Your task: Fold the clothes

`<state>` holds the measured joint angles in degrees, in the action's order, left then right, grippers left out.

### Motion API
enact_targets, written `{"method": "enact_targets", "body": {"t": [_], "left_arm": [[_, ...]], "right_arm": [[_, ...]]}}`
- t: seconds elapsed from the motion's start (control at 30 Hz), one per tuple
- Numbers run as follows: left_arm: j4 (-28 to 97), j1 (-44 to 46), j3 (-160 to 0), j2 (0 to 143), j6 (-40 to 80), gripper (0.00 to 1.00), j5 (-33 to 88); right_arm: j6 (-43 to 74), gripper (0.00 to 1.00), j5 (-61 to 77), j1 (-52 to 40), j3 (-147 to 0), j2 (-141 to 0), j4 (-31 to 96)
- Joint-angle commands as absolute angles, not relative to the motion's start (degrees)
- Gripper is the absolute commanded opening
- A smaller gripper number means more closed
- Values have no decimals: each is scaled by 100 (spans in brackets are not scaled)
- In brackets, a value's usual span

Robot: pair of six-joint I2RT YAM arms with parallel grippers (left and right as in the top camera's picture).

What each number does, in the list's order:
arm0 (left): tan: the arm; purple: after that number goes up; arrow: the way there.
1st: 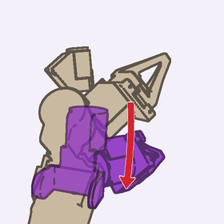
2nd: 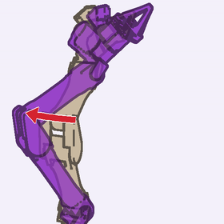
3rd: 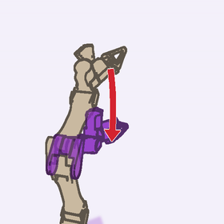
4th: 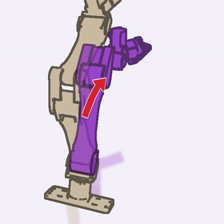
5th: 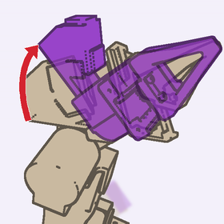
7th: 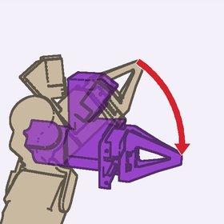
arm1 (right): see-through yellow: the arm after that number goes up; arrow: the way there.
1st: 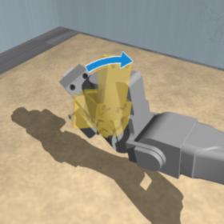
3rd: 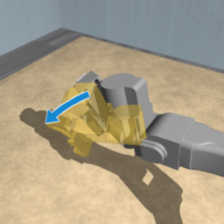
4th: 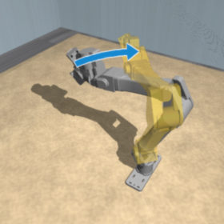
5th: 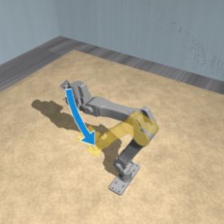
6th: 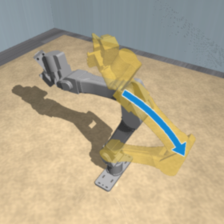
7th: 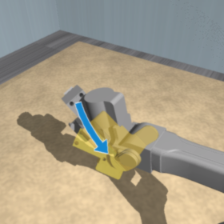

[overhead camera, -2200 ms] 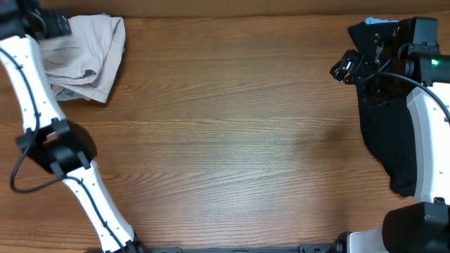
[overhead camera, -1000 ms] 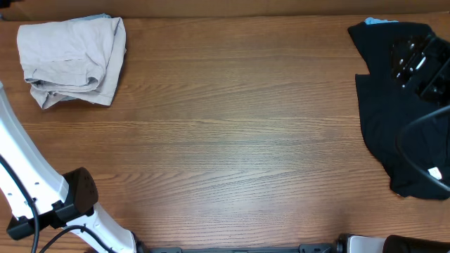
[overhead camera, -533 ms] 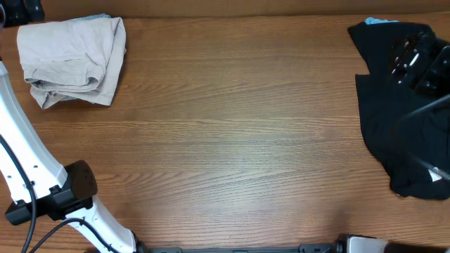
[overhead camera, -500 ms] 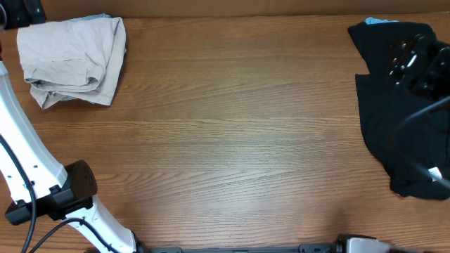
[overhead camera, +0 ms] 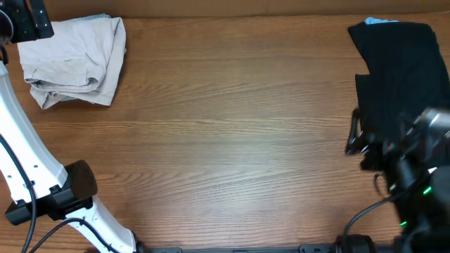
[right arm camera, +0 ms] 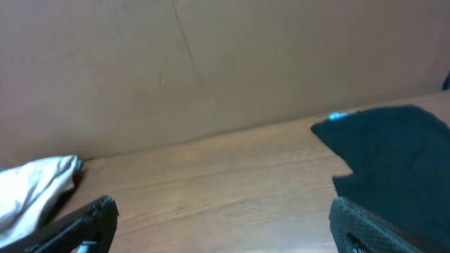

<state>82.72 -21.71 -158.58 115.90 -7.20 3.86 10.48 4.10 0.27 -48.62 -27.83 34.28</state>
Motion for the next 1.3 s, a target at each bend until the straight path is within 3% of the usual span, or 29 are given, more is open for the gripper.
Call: {"method": "enact_targets", "body": {"t": [0.0, 0.27, 0.57, 1.27], "left_arm": [[8259, -2171, -15874, 11587, -620, 100, 408], [8259, -2171, -15874, 11587, -620, 100, 408], [8261, -2171, -15874, 11587, -620, 100, 408], [8261, -2171, -15874, 11587, -620, 100, 408]], "right_arm": [[1155, 100, 526, -5, -3607, -1968, 2897], [1520, 100, 506, -187, -1374, -646, 1286], [1503, 100, 344, -191, -329, -204, 821], [1503, 100, 349, -191, -45, -16, 436]]}}
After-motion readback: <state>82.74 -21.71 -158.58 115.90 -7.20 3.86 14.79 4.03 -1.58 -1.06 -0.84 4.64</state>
